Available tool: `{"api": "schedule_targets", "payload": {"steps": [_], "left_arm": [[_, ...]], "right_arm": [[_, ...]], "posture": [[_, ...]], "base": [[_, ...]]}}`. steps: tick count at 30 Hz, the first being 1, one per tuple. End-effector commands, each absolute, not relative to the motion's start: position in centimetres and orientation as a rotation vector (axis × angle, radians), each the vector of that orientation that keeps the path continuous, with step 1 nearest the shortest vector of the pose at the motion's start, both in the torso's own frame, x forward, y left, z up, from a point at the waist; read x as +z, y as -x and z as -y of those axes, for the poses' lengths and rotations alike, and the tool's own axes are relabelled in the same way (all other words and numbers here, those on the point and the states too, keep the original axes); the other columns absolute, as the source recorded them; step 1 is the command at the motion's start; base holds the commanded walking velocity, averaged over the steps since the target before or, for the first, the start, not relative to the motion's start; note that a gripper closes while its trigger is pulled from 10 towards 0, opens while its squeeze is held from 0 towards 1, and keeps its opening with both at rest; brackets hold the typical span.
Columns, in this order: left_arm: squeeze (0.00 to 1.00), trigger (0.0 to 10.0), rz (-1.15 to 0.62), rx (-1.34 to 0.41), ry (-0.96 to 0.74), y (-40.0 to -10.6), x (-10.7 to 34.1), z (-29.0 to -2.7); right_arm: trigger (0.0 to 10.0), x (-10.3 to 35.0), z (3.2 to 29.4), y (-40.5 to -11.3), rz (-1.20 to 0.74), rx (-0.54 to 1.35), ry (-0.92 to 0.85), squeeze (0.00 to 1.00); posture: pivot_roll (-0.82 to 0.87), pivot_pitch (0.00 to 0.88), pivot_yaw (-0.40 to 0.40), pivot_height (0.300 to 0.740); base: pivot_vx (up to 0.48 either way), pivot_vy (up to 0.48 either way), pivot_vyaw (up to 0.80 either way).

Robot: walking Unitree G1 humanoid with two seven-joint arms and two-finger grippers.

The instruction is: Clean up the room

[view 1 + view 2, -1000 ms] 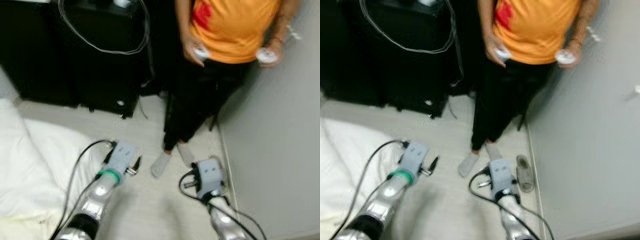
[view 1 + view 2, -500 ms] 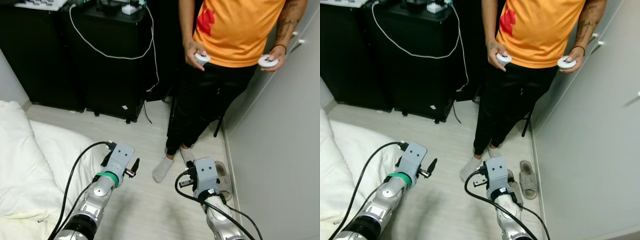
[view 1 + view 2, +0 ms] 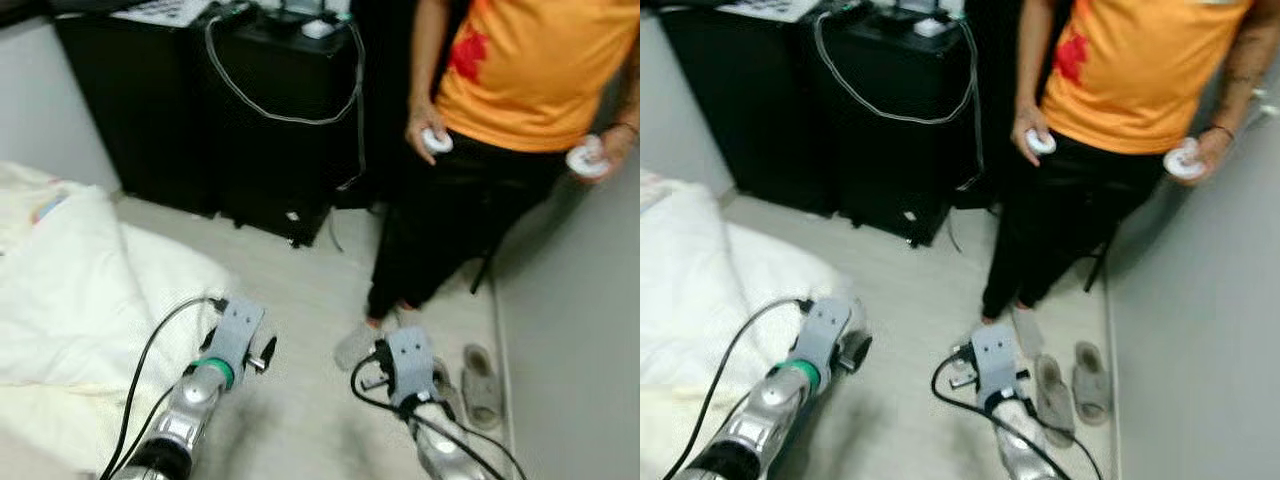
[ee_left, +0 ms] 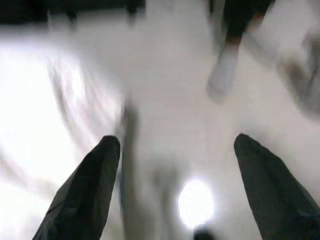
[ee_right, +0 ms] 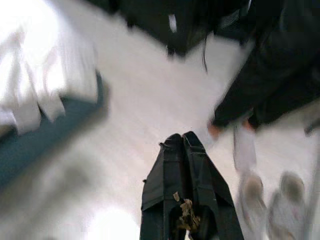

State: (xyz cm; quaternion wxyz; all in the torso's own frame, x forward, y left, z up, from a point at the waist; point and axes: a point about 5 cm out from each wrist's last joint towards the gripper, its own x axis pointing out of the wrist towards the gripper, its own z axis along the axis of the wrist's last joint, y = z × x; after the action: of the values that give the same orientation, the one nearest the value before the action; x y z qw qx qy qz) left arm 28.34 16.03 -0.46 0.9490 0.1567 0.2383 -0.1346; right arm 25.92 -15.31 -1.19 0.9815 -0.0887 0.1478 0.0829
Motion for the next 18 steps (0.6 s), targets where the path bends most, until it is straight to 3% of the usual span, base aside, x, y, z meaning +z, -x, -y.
{"api": "schedule_targets", "payload": {"steps": [1, 7, 18], "left_arm": [[0.00, 10.0, -0.558, -0.286, -0.350, -27.2, -1.8, -16.5], [0.00, 10.0, -0.601, -0.249, -0.380, -25.8, -2.8, -17.8], [0.00, 10.0, -0.545, -0.271, -0.385, -26.9, -2.0, -16.7]], "right_arm": [[10.0, -2.3, 16.1, -24.9, -0.363, 0.132, 0.171, 0.00], [10.0, -2.7, 17.0, -24.0, -0.370, 0.128, 0.179, 0.00], [10.0, -2.2, 16.9, -24.6, -0.347, 0.126, 0.180, 0.00]], "posture": [[0.01, 0.055, -0.020, 0.740], [0.01, 0.052, -0.030, 0.740], [0.01, 0.048, -0.036, 0.740]], "base": [[0.000, 0.000, 0.76], [0.000, 0.000, 0.75], [0.000, 0.000, 0.74]]}}
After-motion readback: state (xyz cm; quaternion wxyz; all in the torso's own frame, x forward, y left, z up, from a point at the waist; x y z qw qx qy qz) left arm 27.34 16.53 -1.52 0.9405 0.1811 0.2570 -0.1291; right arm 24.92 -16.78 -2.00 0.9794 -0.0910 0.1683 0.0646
